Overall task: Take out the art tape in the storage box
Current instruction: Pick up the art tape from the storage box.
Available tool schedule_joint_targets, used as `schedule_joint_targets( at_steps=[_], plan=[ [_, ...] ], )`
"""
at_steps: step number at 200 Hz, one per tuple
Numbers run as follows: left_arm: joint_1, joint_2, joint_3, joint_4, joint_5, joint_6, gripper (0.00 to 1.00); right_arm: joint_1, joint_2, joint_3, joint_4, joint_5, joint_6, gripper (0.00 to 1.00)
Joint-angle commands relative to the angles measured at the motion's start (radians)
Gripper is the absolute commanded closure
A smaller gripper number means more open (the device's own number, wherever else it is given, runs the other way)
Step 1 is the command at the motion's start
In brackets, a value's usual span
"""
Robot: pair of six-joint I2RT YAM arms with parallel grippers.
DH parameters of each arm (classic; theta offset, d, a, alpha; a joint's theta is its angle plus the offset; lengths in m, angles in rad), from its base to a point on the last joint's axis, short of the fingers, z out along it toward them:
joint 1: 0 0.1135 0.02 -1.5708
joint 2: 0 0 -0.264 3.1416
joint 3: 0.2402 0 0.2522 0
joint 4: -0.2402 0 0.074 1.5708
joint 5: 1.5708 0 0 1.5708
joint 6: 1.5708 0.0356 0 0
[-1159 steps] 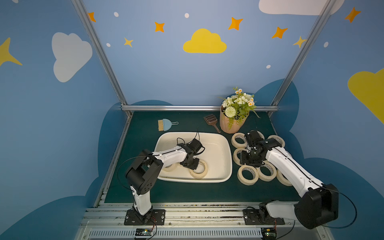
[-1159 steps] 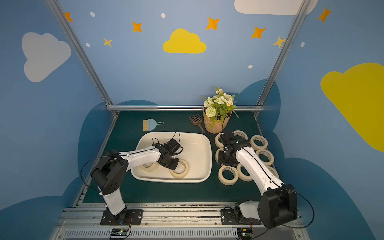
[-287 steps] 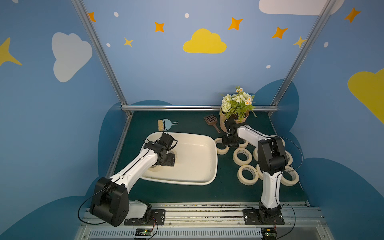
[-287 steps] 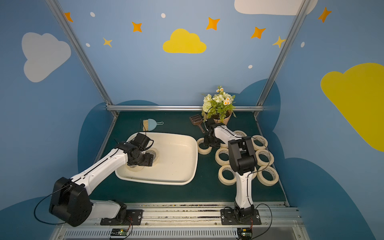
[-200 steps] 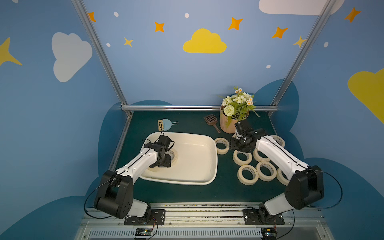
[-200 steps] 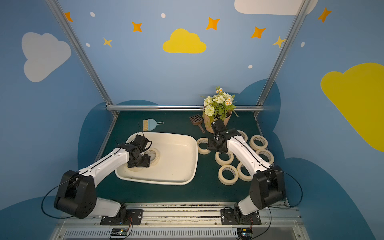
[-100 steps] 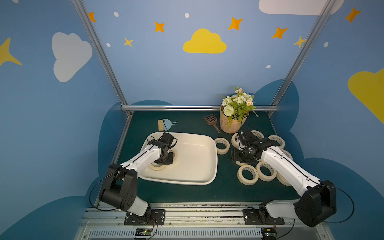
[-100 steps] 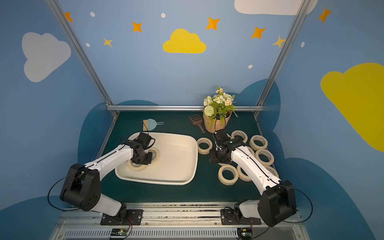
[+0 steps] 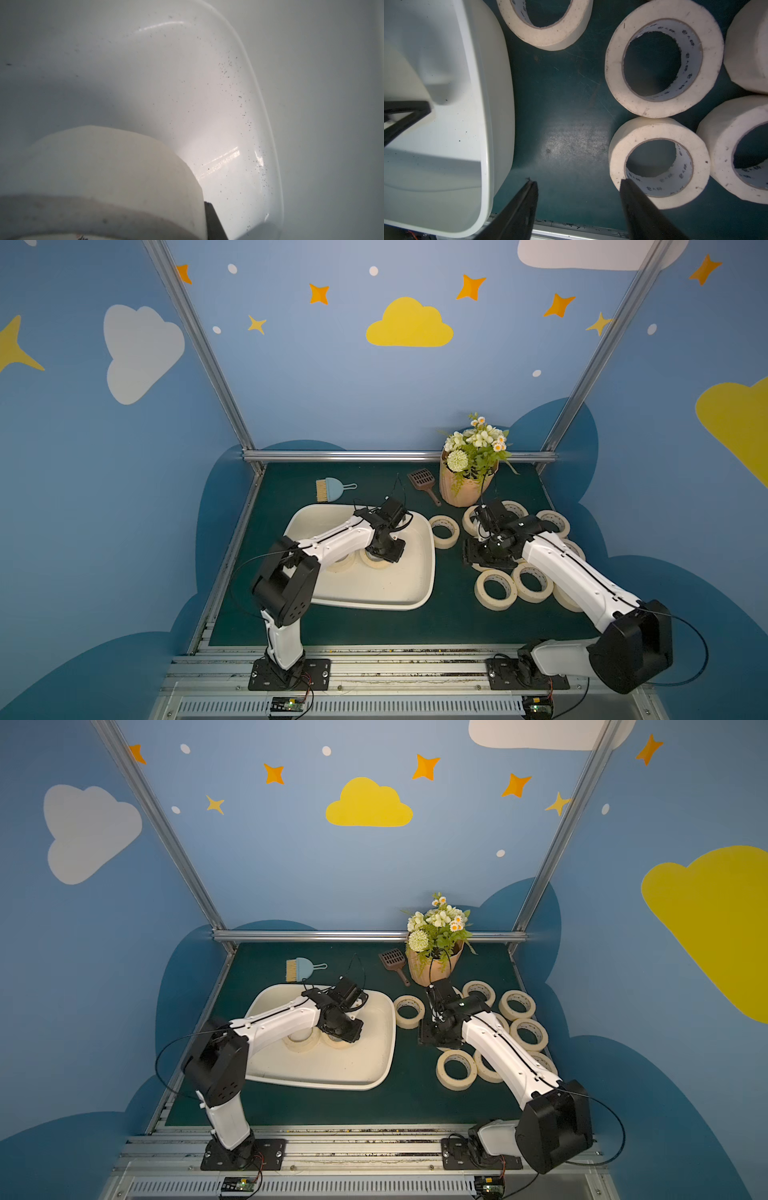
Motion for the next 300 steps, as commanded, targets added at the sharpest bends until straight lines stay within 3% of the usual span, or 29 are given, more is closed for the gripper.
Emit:
schedule_joint_targets(
  at_steps=[1,27,49,71,100,165,177,207,224,267,300],
  plan=[
    [-0.009,0.021,0.061,-0.001,0.055,0.044,0.52,-0.007,-0.011,0.014,-0.038,0.0,0.0,0.32],
    [-0.012,-0.038,0.09,-0.046,0.004,0.061,0.16,-0.007,0.001,0.018,-0.037,-0.007,-0.004,0.32],
    [0.008,-0.127,0.088,-0.087,-0.108,0.066,0.13,-0.007,0.013,0.021,-0.031,-0.016,-0.005,0.32],
    [0.1,-0.18,0.035,-0.044,-0.09,0.065,0.16,-0.007,0.02,0.021,-0.025,-0.022,-0.01,0.32],
    [0.179,-0.113,0.005,-0.012,-0.038,0.082,0.21,-0.003,0.02,0.024,-0.025,-0.029,-0.011,0.32],
    [0.15,0.011,-0.028,0.017,-0.01,0.076,0.27,0.006,0.031,0.04,-0.027,-0.03,-0.013,0.32],
    [0.15,0.036,-0.025,0.018,-0.013,0.075,0.35,0.018,0.036,0.056,-0.033,-0.026,-0.012,0.32],
    [0.133,0.024,0.001,0.002,-0.051,0.071,0.65,0.093,0.066,0.118,-0.03,-0.045,0.009,0.32],
    [0.116,-0.003,0.028,-0.027,-0.073,0.073,0.75,0.153,0.106,0.166,-0.007,-0.064,0.028,0.32],
    [0.062,-0.076,0.089,-0.102,-0.109,0.07,0.79,0.259,0.266,0.337,0.023,-0.09,0.039,0.33],
    [0.037,-0.125,0.105,-0.133,-0.114,0.057,0.78,0.284,0.382,0.422,0.04,-0.114,0.045,0.33]
  ],
)
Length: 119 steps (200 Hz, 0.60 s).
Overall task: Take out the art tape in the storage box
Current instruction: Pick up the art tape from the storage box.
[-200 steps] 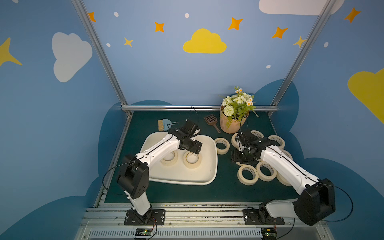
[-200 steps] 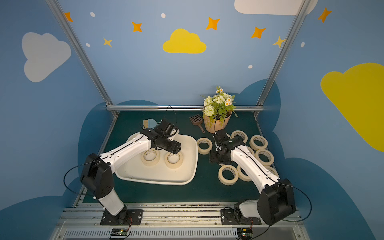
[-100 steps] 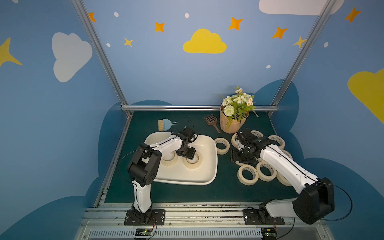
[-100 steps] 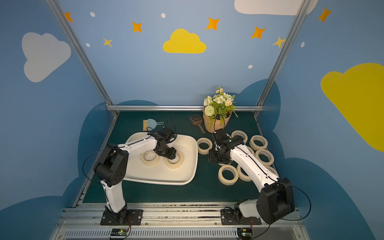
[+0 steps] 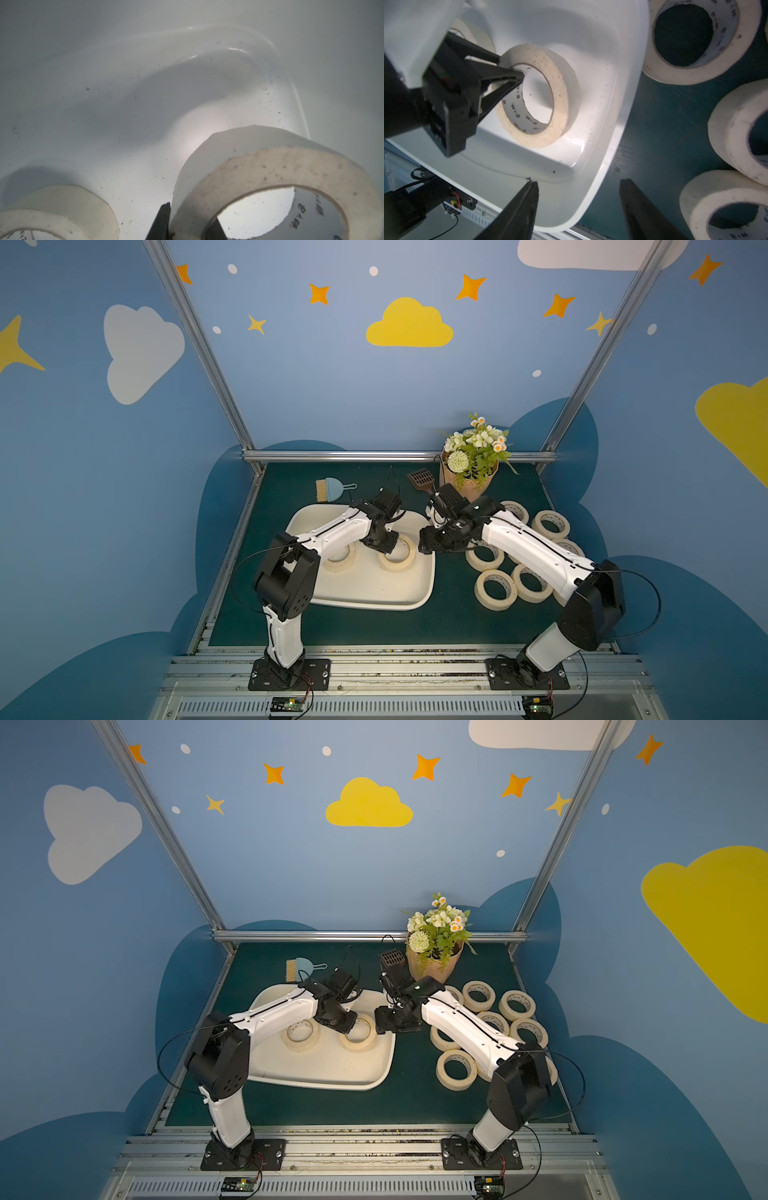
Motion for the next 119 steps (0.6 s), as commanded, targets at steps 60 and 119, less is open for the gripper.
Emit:
schedule_joint_targets(
  at_steps=[60,119],
  plan=[
    [-0.035,-0.164,0.0,-0.016,0.078,-0.048,0.75,0.016,0.14,0.075,0.071,-0.041,0.04,0.55],
    [-0.041,-0.322,-0.141,0.082,0.148,-0.034,0.0,-0.018,0.099,0.081,0.014,0.037,0.029,1.0]
  ],
)
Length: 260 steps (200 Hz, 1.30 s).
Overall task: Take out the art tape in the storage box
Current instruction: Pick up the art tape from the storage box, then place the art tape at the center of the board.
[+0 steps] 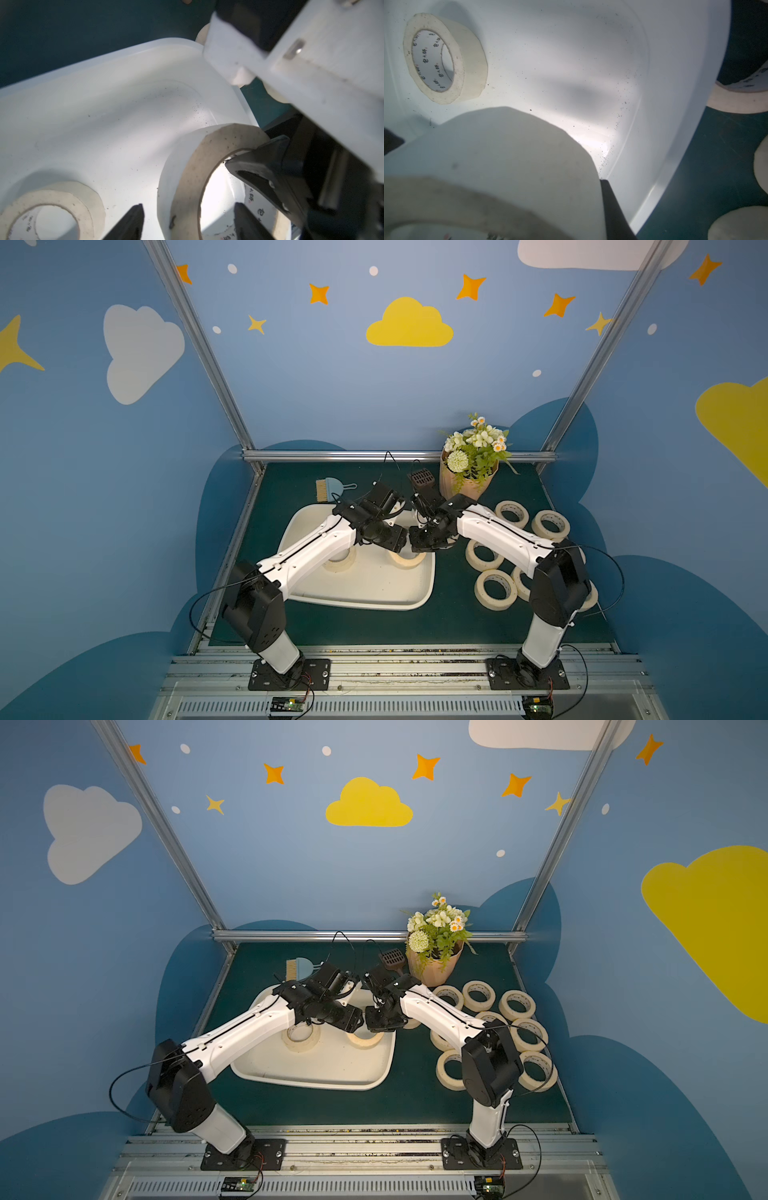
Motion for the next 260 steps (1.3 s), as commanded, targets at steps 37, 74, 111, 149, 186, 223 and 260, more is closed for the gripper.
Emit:
schedule_joint_targets(
  at_steps=[37,74,111,149,186,223,260],
  plan=[
    [0.033,-0.238,-0.113,0.047,-0.028,0.007,0.0,-0.116,-0.12,0.009,-0.074,0.077,-0.014,1.0],
    [0.213,-0.296,-0.214,0.028,-0.037,0.004,0.0,-0.27,-0.305,-0.092,-0.145,0.124,-0.06,1.0],
    [0.406,-0.222,-0.356,0.091,-0.062,-0.013,0.01,-0.377,-0.46,-0.28,-0.159,0.264,-0.102,1.0],
    [0.485,-0.106,-0.37,0.116,-0.01,-0.041,0.04,-0.394,-0.422,-0.37,-0.142,0.153,-0.113,1.0],
    [0.514,-0.037,-0.385,0.136,-0.014,-0.059,0.04,-0.348,-0.294,-0.382,-0.096,0.084,-0.14,1.0],
    [0.529,-0.03,-0.396,0.142,-0.029,-0.07,0.07,-0.315,-0.174,-0.376,-0.028,0.05,-0.13,1.0],
    [0.534,-0.046,-0.395,0.129,-0.046,-0.07,0.12,-0.295,-0.049,-0.336,0.007,0.033,-0.137,1.0]
  ],
)
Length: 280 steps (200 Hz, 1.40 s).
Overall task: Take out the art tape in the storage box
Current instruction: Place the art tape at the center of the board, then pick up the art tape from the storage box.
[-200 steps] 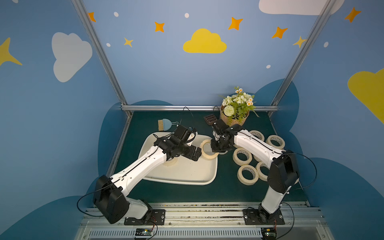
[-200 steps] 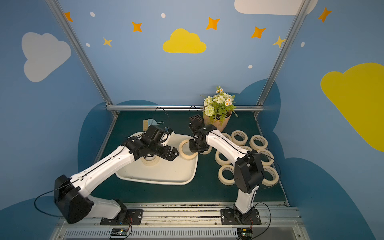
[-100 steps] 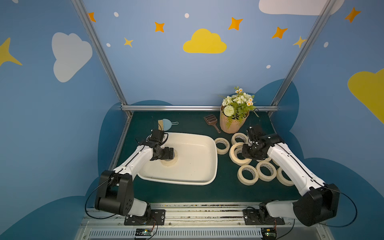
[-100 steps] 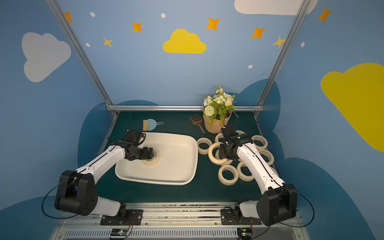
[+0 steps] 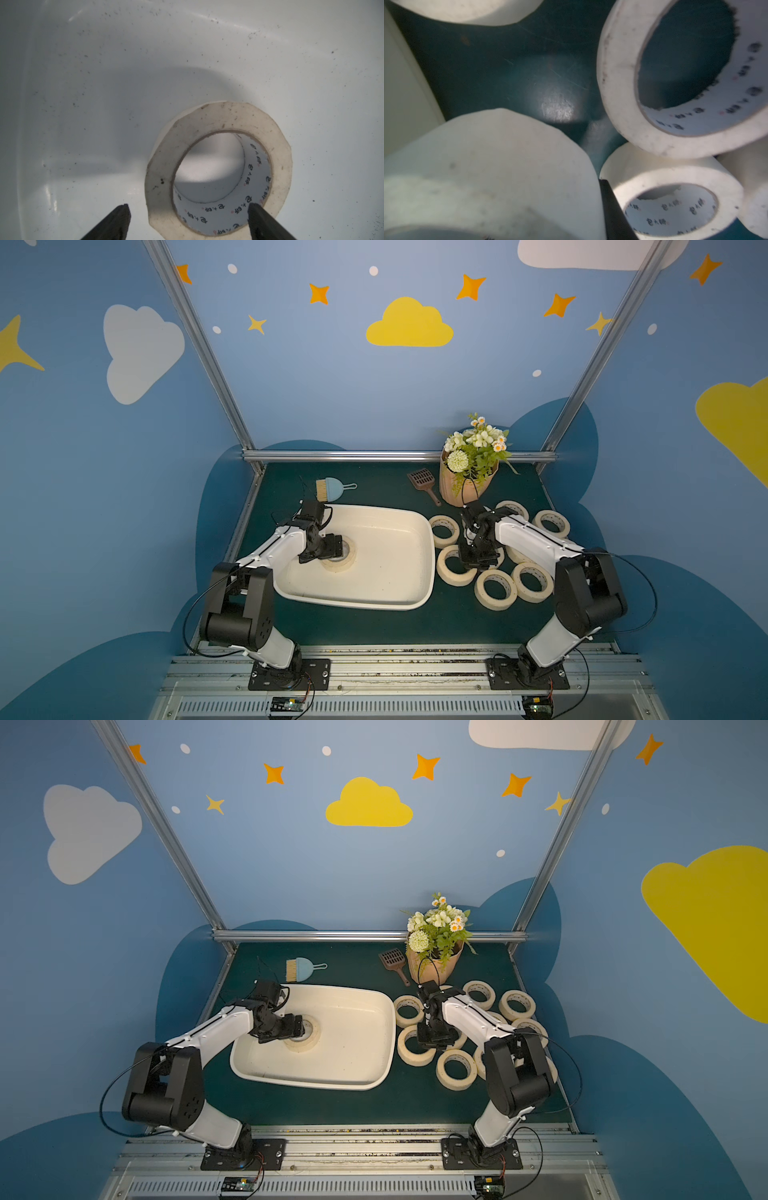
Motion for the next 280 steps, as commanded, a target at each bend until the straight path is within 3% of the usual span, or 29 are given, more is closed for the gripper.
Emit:
schedule_joint_targets(
  at_steps=[1,97,105,127,139,152,190,248,280],
  plan=[
    [0.007,-0.016,-0.003,-0.008,-0.014,-0.006,0.12,0.011,0.059,0.046,0.038,-0.033,-0.007,1.0],
    [0.008,-0.022,-0.011,-0.019,-0.021,-0.007,0.17,-0.03,0.268,0.206,0.068,0.045,-0.025,1.0],
    [0.007,-0.022,-0.011,-0.021,-0.022,-0.005,0.18,-0.03,0.269,0.212,0.069,0.047,-0.027,0.9],
    [0.007,-0.018,-0.01,-0.026,-0.032,-0.004,0.21,-0.03,0.242,0.21,0.068,0.046,-0.038,0.51],
    [0.007,-0.013,-0.01,-0.026,-0.04,-0.002,0.24,-0.026,0.201,0.195,0.063,0.046,-0.042,0.4],
    [0.008,-0.004,-0.01,-0.024,-0.042,-0.001,0.25,-0.02,0.14,0.177,0.046,0.05,-0.048,0.35],
    [0.006,0.05,-0.012,0.011,-0.027,-0.001,0.39,0.034,-0.086,0.095,-0.035,0.059,-0.025,0.33],
    [0.006,0.119,-0.005,0.032,-0.035,0.004,0.86,0.178,-0.303,0.061,-0.172,0.077,0.076,0.33],
    [0.006,0.097,0.014,0.012,-0.048,0.01,0.95,0.2,-0.369,0.039,-0.199,0.08,0.113,0.33]
  ],
)
